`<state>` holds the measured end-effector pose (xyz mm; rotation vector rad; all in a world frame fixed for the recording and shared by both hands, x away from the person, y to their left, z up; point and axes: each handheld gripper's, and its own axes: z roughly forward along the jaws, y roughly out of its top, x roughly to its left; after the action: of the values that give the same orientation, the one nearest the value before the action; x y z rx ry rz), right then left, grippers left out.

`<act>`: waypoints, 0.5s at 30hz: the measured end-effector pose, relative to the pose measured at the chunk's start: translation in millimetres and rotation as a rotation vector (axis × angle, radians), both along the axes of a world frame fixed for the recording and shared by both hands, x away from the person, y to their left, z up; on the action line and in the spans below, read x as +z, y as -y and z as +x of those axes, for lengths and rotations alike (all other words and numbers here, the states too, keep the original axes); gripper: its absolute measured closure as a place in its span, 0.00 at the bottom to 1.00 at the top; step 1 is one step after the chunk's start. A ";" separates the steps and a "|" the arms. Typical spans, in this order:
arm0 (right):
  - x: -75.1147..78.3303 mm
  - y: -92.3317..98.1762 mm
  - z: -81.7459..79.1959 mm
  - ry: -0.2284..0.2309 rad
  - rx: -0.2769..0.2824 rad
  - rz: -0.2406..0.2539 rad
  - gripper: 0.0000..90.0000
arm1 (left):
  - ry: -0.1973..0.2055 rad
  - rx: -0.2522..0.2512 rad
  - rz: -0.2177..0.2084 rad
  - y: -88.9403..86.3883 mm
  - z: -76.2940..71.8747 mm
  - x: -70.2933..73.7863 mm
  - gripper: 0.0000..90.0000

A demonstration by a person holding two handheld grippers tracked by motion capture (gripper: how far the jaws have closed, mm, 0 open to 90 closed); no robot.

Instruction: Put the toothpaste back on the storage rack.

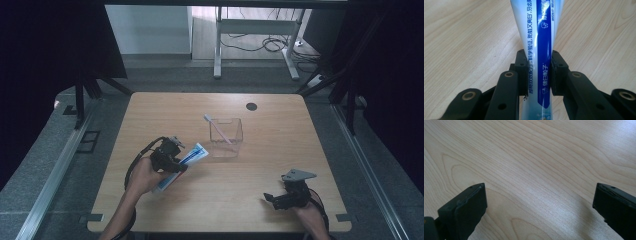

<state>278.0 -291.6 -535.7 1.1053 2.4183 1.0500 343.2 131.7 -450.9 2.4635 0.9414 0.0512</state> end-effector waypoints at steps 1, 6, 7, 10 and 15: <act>0.2 -0.1 -0.1 0.001 -0.001 -0.003 0.00 | 0.003 0.000 -0.006 -0.8 -0.5 2.1 0.80; -0.2 -0.3 -0.1 -0.001 0.002 -0.005 0.00 | 0.023 0.001 -0.020 -3.0 -2.2 9.4 0.80; -0.3 -0.3 -0.1 -0.002 0.002 -0.005 0.00 | 0.025 0.002 -0.024 -3.5 -2.3 11.1 0.80; -0.3 0.0 0.0 -0.001 -0.002 -0.007 0.00 | 0.037 0.000 -0.041 -4.3 -2.6 15.9 0.80; -0.4 0.2 0.0 0.000 -0.003 -0.005 0.00 | 0.061 -0.004 -0.052 -2.5 -2.4 24.2 0.80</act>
<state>278.0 -291.8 -536.1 1.1067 2.4177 1.0421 340.8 134.3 -426.7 2.4023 0.9003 0.0984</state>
